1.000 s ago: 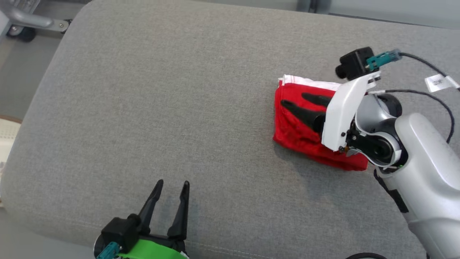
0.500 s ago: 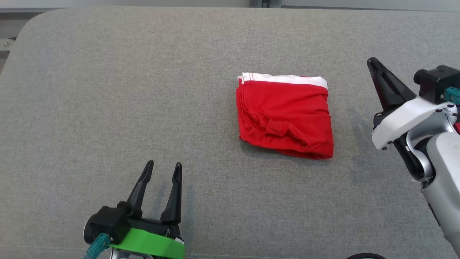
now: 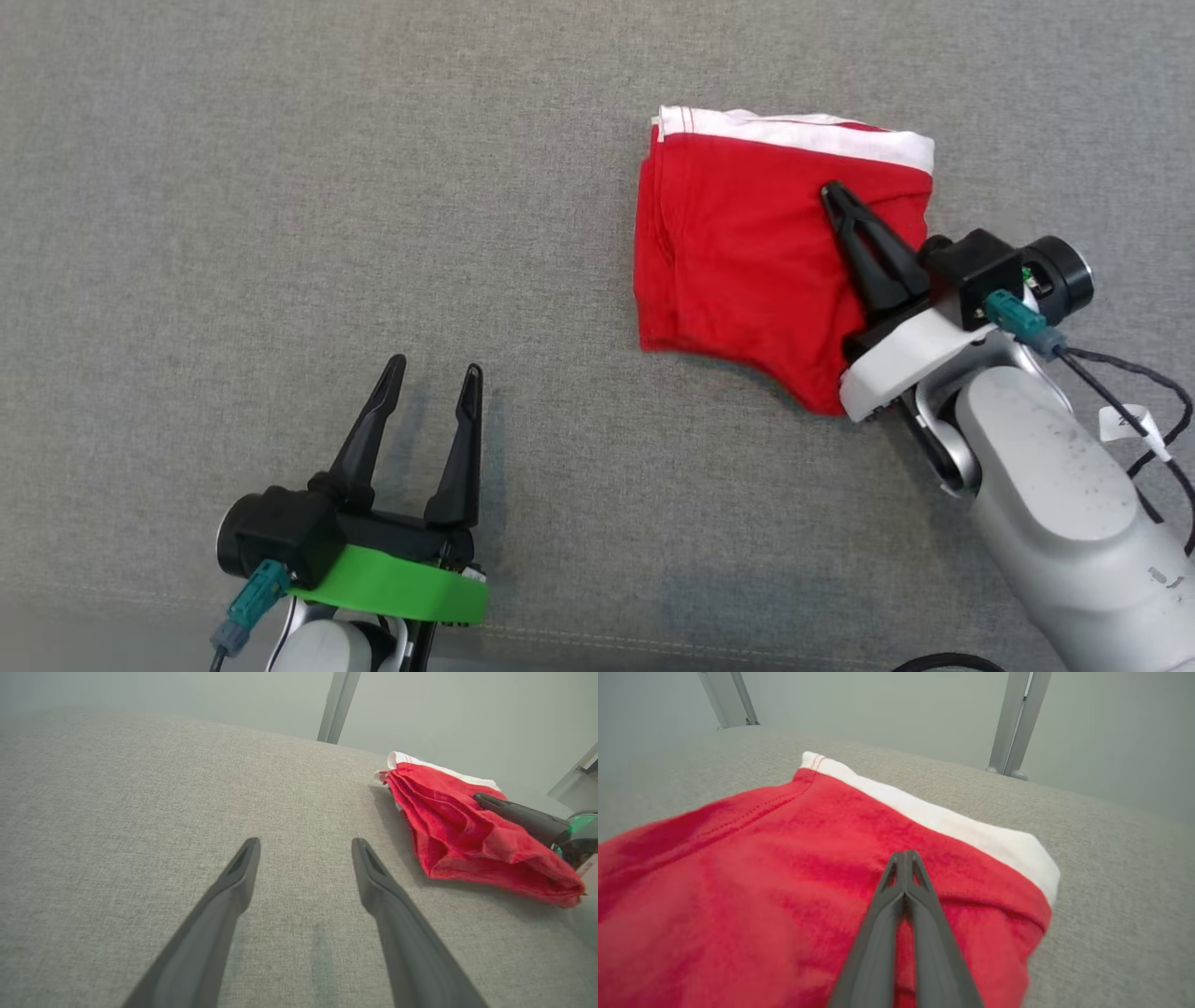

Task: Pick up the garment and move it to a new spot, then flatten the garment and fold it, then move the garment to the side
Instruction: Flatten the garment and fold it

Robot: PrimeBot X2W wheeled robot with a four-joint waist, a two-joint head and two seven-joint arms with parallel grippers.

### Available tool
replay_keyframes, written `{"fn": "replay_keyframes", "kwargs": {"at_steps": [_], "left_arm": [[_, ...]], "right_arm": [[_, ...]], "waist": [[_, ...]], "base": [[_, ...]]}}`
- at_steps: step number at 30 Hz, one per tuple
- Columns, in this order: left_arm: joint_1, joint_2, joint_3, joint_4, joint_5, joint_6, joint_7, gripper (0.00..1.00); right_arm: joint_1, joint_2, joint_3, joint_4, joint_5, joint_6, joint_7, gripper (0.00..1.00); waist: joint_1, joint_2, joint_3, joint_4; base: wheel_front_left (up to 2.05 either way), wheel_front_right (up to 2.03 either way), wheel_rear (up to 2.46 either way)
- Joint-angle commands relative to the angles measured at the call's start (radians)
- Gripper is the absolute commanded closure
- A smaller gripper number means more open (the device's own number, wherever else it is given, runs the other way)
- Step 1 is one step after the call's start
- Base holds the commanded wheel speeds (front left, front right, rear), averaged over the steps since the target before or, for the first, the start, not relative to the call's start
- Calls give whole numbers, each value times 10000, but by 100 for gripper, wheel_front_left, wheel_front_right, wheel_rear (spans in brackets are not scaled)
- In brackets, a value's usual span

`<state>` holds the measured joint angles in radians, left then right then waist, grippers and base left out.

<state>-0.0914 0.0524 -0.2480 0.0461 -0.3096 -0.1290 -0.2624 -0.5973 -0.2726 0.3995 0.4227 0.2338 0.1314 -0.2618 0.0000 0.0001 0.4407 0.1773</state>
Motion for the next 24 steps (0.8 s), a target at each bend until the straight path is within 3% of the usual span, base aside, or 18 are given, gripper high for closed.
{"fn": "replay_keyframes", "kwargs": {"at_steps": [1,7,16,24], "left_arm": [[-151,-7,41,4,53,-29,-25,0],[-190,-15,79,-4,-61,-29,-27,0],[132,-15,88,24,-240,24,-25,0],[204,-14,30,65,-315,39,-25,0]], "right_arm": [[133,61,215,-29,-143,-16,-33,100],[196,182,1231,-192,-377,-8,-27,100],[475,305,1890,-970,-501,-10,-30,100],[382,365,2812,216,-278,-10,-29,100]], "waist": [[0,-1,348,322],[0,-1,252,401],[0,-1,-117,280],[0,-1,-284,253]], "base": [[0,0,0],[0,0,0],[0,0,0],[0,0,0]]}}
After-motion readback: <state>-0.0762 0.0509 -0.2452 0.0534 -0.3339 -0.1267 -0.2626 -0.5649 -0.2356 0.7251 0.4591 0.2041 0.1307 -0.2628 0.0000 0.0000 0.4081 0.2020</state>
